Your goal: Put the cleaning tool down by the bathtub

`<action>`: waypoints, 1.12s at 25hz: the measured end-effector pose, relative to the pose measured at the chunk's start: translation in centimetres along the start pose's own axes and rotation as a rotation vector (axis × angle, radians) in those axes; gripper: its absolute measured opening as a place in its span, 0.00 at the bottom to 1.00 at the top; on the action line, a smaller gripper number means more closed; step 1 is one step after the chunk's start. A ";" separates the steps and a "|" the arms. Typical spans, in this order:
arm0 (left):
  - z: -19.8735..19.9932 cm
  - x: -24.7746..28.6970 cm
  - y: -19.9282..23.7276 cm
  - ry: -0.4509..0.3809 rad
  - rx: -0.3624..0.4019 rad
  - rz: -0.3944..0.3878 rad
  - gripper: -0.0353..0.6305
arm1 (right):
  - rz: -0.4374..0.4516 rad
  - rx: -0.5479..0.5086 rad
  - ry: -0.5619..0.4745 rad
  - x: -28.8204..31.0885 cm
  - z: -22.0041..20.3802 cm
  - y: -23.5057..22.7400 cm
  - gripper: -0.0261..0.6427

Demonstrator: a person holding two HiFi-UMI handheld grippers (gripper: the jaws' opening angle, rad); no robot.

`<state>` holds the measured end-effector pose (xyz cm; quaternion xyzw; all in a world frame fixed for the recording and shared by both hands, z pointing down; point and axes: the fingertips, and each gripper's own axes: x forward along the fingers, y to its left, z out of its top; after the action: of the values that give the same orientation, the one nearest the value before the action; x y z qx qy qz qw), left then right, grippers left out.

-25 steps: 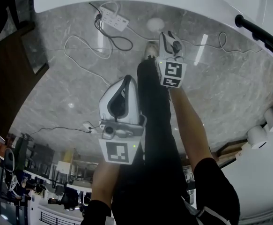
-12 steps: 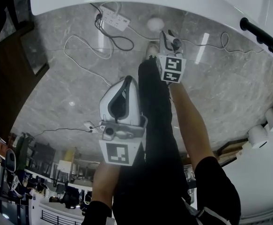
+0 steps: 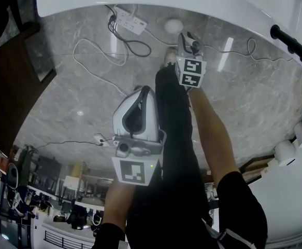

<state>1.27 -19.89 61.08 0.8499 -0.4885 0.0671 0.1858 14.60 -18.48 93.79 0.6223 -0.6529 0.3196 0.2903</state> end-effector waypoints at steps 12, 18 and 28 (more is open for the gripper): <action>0.0 0.3 0.4 -0.003 -0.013 0.015 0.06 | -0.004 0.030 0.007 1.9 1.2 -0.5 0.18; 0.0 0.4 0.6 -0.001 -0.014 0.017 0.06 | -0.020 0.064 0.014 2.7 1.9 -1.4 0.18; -0.3 0.6 1.1 0.003 -0.022 0.027 0.06 | -0.046 0.107 0.011 3.7 2.6 -3.1 0.18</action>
<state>0.62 -20.78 61.77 0.8410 -0.5005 0.0656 0.1948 17.50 -22.85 95.17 0.6502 -0.6188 0.3505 0.2674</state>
